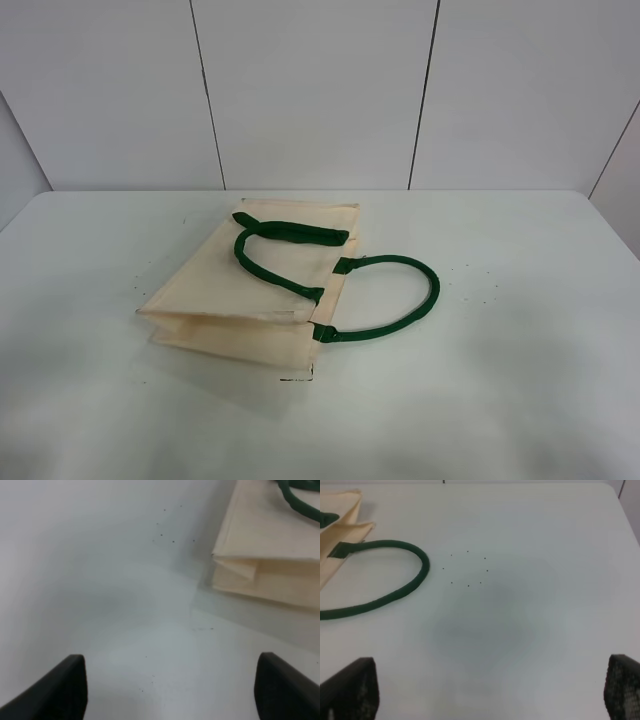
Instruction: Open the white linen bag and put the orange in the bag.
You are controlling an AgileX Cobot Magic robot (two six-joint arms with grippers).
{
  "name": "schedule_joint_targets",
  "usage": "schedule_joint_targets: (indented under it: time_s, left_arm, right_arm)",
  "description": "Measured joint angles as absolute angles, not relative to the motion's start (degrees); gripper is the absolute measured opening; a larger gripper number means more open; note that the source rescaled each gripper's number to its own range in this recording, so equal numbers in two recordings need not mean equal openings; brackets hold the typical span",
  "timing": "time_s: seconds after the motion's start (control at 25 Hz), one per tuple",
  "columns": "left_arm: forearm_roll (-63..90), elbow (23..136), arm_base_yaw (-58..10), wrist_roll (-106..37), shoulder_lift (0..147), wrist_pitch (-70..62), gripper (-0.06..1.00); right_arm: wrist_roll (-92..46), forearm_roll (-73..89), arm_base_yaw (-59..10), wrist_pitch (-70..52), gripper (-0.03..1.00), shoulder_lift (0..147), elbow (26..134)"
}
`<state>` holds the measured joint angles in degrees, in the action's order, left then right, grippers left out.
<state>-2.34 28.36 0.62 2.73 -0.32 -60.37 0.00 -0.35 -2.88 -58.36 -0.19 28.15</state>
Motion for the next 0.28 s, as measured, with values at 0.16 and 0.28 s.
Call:
schedule_joint_targets:
  time_s: [0.16, 0.28]
  left_arm:
    - [-2.34, 28.36, 0.62, 2.77, -0.32, -60.37, 0.82]
    - [-2.34, 28.36, 0.62, 2.89, -0.32, -60.37, 0.82]
  right_arm:
    - [0.00, -0.35, -2.88, -58.36, 1.00, -0.19, 28.15]
    - [0.00, -0.35, -2.88, -58.36, 1.00, -0.19, 28.15]
